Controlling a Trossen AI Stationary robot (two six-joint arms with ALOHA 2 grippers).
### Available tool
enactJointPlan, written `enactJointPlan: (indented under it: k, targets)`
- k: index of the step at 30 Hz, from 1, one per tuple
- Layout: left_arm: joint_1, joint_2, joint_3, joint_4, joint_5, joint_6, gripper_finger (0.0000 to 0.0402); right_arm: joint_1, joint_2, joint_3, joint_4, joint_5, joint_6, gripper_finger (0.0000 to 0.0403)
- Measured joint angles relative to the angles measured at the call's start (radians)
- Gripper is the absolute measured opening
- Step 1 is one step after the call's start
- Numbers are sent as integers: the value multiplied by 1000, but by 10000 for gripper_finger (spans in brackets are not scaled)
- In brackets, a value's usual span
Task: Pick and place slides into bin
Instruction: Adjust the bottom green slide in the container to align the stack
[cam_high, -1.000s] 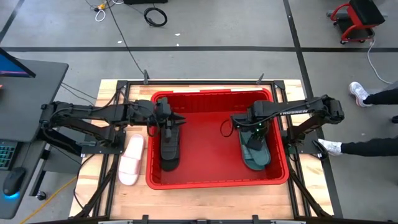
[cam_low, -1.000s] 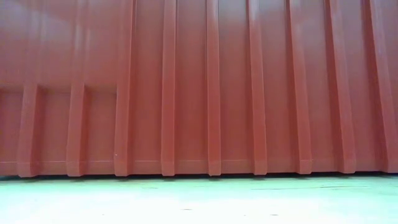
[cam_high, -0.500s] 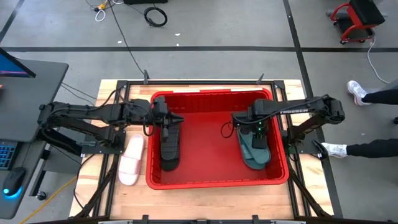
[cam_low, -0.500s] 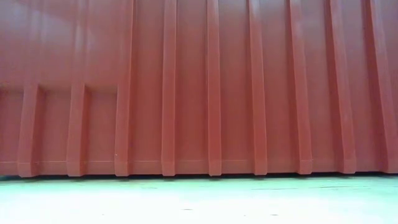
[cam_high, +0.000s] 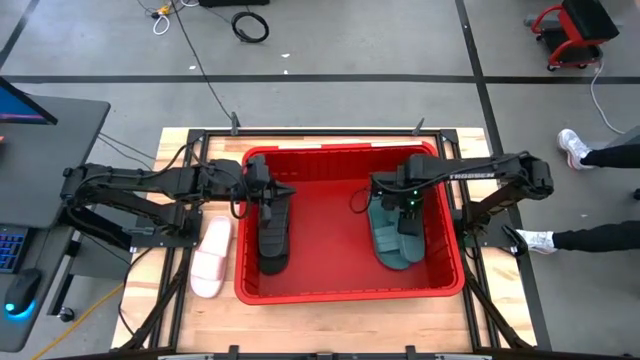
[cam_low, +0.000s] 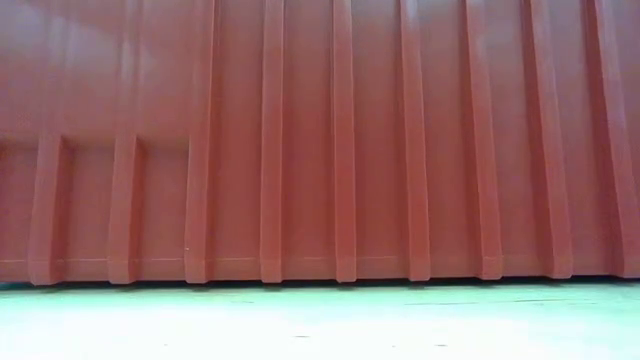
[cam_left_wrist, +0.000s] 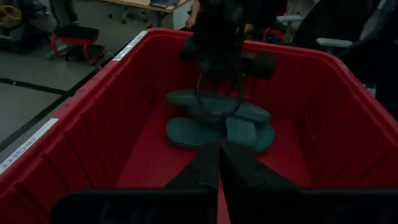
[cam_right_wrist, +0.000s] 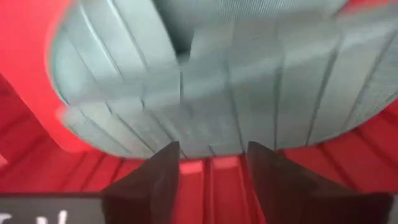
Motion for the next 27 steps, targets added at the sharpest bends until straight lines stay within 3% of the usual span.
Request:
enactJointPlan:
  k: [5, 13, 18, 27]
  targets:
    - [0, 4, 0, -10, -6, -28, 10, 4, -1, 72, 30, 3, -28, 195]
    - [0, 78, 0, -16, 19, -55, 22, 39, 22, 85, 371, -45, -157, 195]
    - [0, 96, 0, 20, 12, -81, 25, 83, 155, 82, 517, -57, -181, 195]
    - [0, 113, 1, 25, 12, -127, 5, 92, 346, 82, 523, -7, -214, 195]
